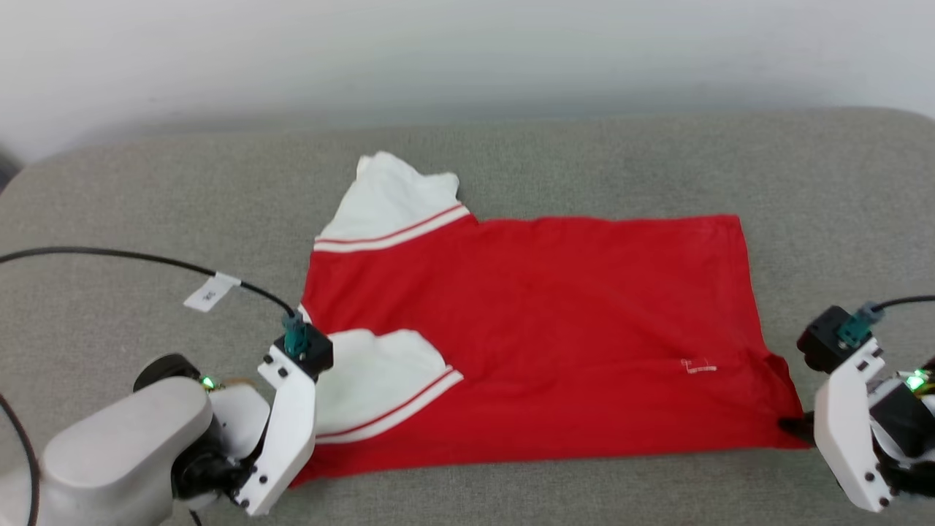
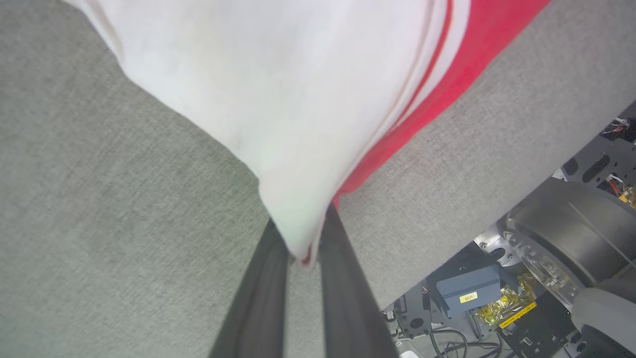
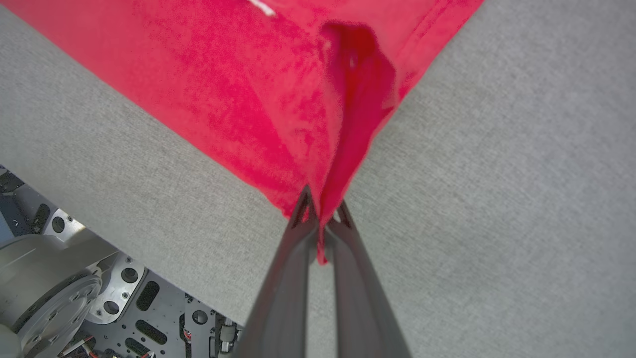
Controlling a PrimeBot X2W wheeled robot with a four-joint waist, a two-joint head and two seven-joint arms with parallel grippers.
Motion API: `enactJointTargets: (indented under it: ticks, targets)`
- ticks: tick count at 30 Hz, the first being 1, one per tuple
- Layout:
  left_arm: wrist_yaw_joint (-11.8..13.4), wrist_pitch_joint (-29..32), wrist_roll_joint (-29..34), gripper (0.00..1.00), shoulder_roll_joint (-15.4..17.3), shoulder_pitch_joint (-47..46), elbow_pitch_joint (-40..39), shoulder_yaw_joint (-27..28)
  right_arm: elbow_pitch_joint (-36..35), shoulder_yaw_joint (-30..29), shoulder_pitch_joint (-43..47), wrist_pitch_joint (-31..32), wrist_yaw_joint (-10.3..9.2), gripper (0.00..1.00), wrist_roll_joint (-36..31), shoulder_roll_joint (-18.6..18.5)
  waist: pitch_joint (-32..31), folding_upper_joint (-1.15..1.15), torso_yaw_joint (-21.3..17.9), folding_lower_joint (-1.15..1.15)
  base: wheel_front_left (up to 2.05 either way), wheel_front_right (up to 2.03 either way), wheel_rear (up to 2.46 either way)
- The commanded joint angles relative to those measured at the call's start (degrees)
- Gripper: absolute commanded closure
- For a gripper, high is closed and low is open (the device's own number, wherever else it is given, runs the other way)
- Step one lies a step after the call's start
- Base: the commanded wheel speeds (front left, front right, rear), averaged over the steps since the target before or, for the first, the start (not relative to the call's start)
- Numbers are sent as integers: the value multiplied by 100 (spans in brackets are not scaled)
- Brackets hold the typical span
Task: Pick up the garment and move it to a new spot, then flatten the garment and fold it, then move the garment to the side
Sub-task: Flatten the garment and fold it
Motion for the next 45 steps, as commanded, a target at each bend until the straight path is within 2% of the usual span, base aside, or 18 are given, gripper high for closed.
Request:
enactJointTargets:
  ticks: [1,9,15,16,17,21,24,30,37,42,45]
  targets:
    - [2,-10,-41,100,53,101,-40,-22,-49,17,121,-41,-4,100,46,-84,-132,0,-28,0,0,0,0]
    - [2,-28,-124,100,307,546,-378,-45,-455,-1,586,-116,-5,100,326,-531,-286,0,-51,0,0,0,0]
    - [123,-87,-104,100,284,798,-506,-47,-286,-20,878,-73,-5,100,328,-390,-279,0,-70,0,0,0,0]
    - [129,-145,-24,18,269,797,-508,-47,-225,-35,894,-100,-5,69,290,-346,-276,0,-67,0,0,0,0]
    - [165,-378,58,0,195,825,-415,-8,-96,-151,960,-279,-4,0,182,-190,-299,0,-42,0,0,0,0]
    - [161,-594,115,0,310,683,-358,111,-55,-426,974,-766,-4,0,-75,-151,-399,0,-6,0,0,0,0]
    - [200,-905,127,0,450,508,-453,355,5,-798,942,-1526,-4,0,-495,-75,-461,0,-10,0,0,0,0]
    - [466,-1789,728,0,548,47,-347,766,375,-1936,1186,-3105,-4,0,-1329,481,-429,0,-98,0,0,0,0]
    - [671,-2319,1225,0,302,-725,171,1103,18,-3611,1756,-4327,-3,0,-2402,1504,-132,0,-327,0,0,0,0]
    - [639,-2199,1262,0,70,-1332,623,1279,-863,-4835,2320,-4554,-4,0,-3171,2458,287,0,-572,0,0,0,0]
    - [595,-2067,1271,0,-79,-1712,896,1350,-1398,-5270,2641,-4585,-5,0,-3657,2940,584,0,-714,0,0,0,0]
